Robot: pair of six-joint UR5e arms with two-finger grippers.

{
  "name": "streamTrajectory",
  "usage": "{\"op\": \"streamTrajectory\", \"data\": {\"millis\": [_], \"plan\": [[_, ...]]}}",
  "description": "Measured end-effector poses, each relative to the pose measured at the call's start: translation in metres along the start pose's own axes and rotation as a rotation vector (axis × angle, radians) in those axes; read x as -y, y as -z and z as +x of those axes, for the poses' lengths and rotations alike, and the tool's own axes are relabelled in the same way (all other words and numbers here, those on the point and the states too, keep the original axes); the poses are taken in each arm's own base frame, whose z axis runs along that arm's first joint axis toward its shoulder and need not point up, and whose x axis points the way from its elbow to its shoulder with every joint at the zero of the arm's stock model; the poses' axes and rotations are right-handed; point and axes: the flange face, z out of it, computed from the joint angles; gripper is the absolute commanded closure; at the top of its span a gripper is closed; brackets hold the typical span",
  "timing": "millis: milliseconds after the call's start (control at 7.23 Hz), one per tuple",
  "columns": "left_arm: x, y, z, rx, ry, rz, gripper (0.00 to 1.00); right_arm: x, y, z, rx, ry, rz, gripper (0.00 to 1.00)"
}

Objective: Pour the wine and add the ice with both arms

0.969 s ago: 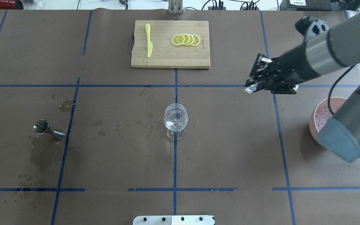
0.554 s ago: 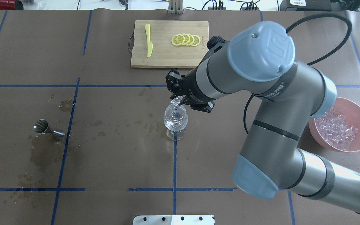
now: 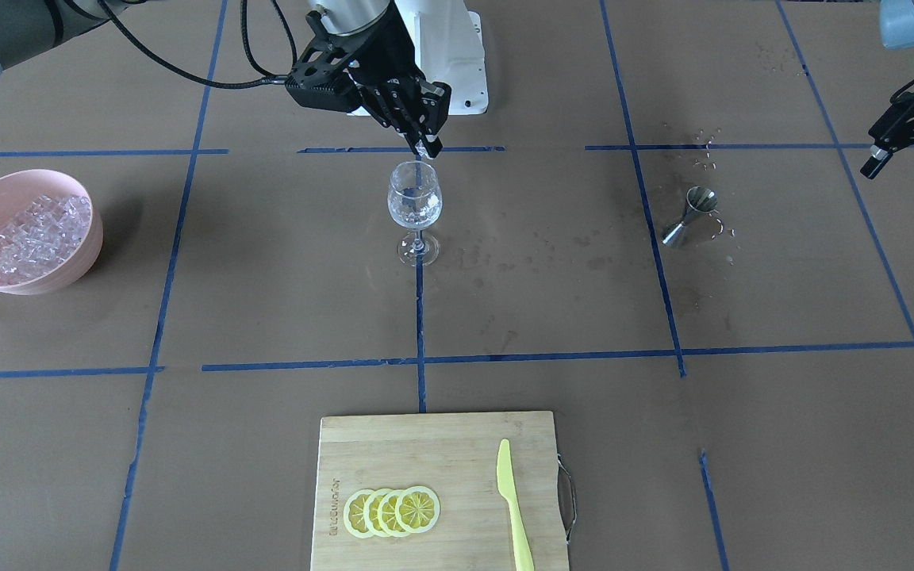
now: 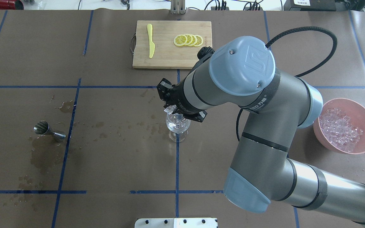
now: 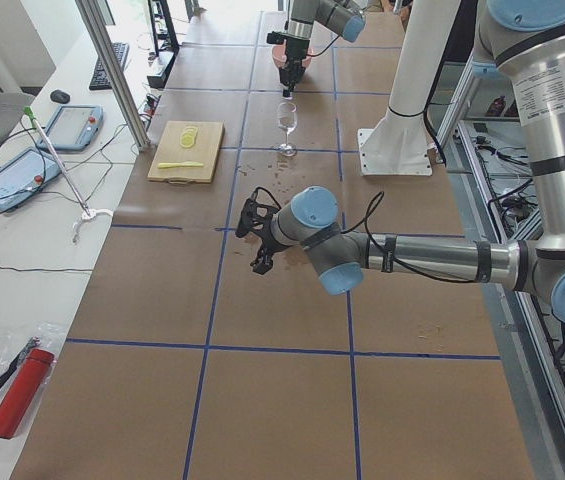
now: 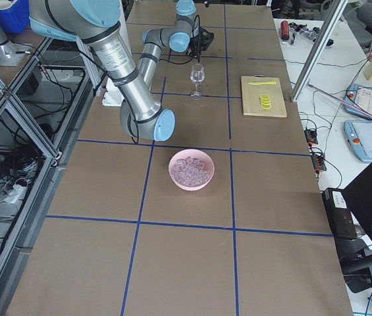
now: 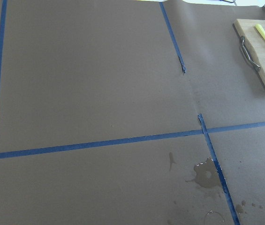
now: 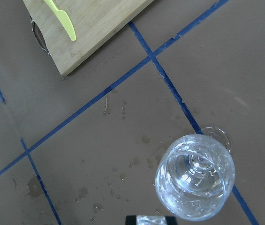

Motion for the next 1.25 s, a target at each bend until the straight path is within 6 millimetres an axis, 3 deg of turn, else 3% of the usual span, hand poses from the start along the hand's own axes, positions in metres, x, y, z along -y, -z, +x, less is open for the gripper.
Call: {"op": "streamTrajectory", "data": {"millis": [277,554,969,1246], "plan": [[0.000,0.000,0.000,-0.001,-0.001,0.001,0.00,0.002,-0.003,0.004,-0.009,-0.001,0.003,1.00],[0.000,0.001,0.001,-0.001,-0.001,0.001,0.00,0.004,-0.006,0.007,-0.016,-0.004,0.007,0.00],[0.000,0.001,0.001,-0.001,-0.001,0.001,0.00,0.008,-0.008,0.007,-0.017,-0.007,0.027,0.00],[0.000,0.000,0.000,0.002,0.000,0.002,0.00,0.035,0.011,0.020,-0.014,-0.023,0.041,0.00]]}}
